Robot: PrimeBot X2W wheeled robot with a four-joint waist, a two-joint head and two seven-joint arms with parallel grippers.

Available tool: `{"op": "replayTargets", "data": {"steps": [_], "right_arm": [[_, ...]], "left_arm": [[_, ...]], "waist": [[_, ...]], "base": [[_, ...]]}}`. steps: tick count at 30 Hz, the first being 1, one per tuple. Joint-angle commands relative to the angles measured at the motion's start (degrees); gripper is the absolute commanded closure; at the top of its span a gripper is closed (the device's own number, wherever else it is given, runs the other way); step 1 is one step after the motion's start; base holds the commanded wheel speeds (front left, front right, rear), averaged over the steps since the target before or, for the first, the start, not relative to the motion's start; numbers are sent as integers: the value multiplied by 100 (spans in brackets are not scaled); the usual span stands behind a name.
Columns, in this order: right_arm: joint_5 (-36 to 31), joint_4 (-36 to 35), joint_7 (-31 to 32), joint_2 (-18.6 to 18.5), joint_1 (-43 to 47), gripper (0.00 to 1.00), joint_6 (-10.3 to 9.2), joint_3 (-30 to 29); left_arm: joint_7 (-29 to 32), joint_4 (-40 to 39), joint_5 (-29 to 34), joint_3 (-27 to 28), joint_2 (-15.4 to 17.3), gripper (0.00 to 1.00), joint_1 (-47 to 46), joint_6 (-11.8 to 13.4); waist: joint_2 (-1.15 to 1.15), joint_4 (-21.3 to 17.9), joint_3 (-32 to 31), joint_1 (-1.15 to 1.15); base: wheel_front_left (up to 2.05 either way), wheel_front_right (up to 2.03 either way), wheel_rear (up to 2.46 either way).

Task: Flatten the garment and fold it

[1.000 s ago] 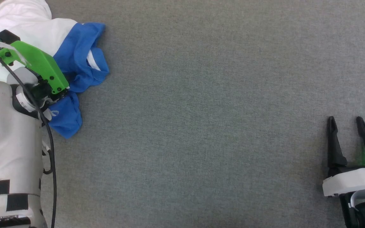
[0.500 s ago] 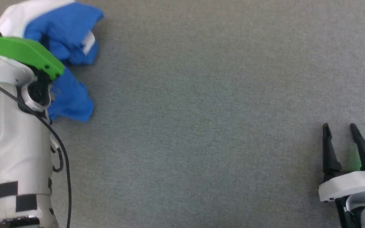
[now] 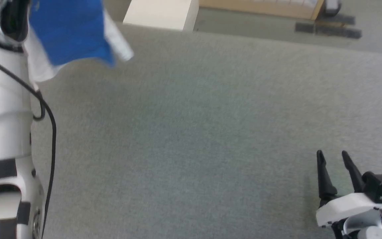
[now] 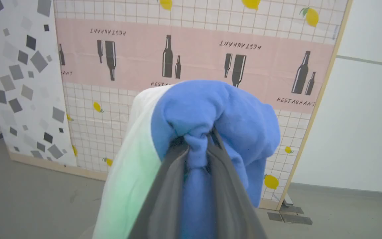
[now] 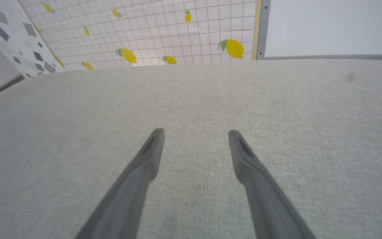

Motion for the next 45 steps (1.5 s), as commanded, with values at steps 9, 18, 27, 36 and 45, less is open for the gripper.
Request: {"op": "replayTargets", "data": {"steps": [9,18,27,36,45], "right_arm": [[199,598,-306,-5,51,0,-9,52],[148,779,-384,-5,130,0,-9,-226],[161,872,-415,-5,114,0,-9,-231],[229,932,-441,-5,110,0,-9,-250],[264,995,-463,-5,178,0,-9,-254]], "left_arm": [[208,-186,-445,-363,-646,100,-550,-219],[163,97,-893,-1118,-1222,100,695,-327],[573,1064,-1210,-2519,-1329,100,2780,-338],[1533,1786,-1340,-3275,-1333,58,3582,-105],[779,665,-2072,-2179,-1139,0,3295,84]], "waist": [[0,-1047,-881,0],[0,-1348,-827,0],[0,-1488,-765,0],[0,-1393,-749,0],[0,-1186,-1023,0]], "base": [[0,0,0],[0,0,0],[0,0,0],[0,0,0],[0,0,0]]}}
